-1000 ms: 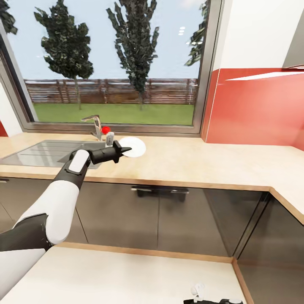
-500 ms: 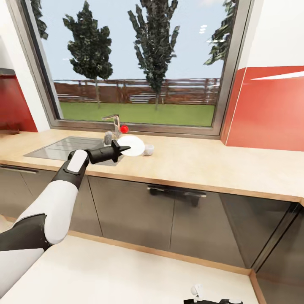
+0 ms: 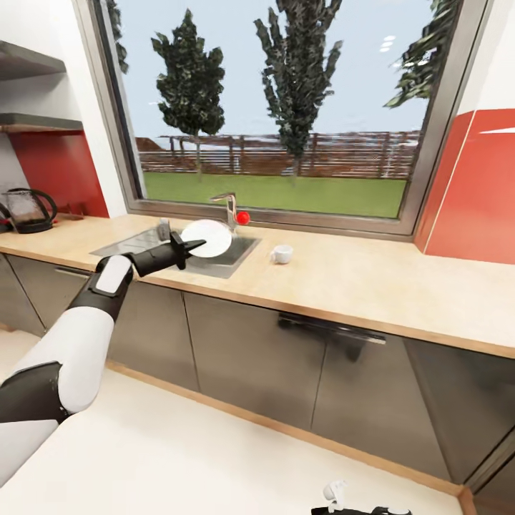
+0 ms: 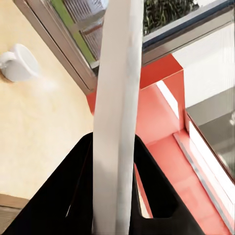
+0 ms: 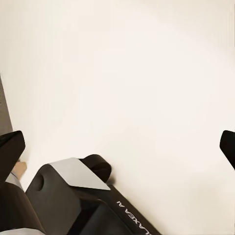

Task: Set up a coffee station on the kitchen countertop: keep the coffee maker on the countertop, move the bottle of coffee from the kitchen shelf to the counter next to the coffee maker, place a paper coffee filter on top of the coffee maker, put the saucer next to the coffee maker with the coffee cup on the saucer, and place the electric kettle next to the coffee maker.

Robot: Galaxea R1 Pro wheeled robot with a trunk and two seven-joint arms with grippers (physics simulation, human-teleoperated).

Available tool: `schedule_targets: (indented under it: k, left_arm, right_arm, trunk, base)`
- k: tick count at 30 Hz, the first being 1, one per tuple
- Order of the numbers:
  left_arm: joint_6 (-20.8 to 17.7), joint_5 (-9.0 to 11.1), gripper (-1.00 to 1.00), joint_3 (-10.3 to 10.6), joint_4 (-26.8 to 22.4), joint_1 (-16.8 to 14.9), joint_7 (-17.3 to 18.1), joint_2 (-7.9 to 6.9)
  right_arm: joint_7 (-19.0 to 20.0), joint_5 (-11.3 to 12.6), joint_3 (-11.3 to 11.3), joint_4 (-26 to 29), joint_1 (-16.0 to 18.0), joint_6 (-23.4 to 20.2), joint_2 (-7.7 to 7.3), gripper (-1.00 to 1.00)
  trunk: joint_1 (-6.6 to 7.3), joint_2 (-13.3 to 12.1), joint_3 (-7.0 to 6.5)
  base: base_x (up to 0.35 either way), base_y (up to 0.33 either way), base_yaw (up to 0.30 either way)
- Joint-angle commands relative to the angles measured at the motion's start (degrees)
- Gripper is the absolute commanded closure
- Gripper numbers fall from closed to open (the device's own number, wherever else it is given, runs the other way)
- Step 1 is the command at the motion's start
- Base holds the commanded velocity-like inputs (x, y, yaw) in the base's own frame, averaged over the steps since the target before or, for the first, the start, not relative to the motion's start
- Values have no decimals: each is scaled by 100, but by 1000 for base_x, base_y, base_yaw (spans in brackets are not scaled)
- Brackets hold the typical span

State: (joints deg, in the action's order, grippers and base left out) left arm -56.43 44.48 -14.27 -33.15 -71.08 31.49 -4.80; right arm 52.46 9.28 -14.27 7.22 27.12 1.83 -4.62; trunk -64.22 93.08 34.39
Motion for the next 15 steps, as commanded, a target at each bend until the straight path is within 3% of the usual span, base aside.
schedule_targets:
  k: [1,9,15]
  left_arm:
    - [-26,-36,100,-24,6,-5,71,-17]
    - [-18,-36,100,-16,18,5,137,-165]
    - [-17,-36,100,-15,153,6,140,-193]
  right_arm:
    - [9,47,-49,-2,3,19,-4,-100]
    - [2,47,-49,-3,3,19,-4,-100]
    - [-3,48,-47,-18,3,92,-10,-100]
  trunk:
    - [0,3,6]
    - [0,3,6]
    - [0,3,6]
  base:
    - [0,0,273]
    - [16,15,266]
    - [210,205,38]
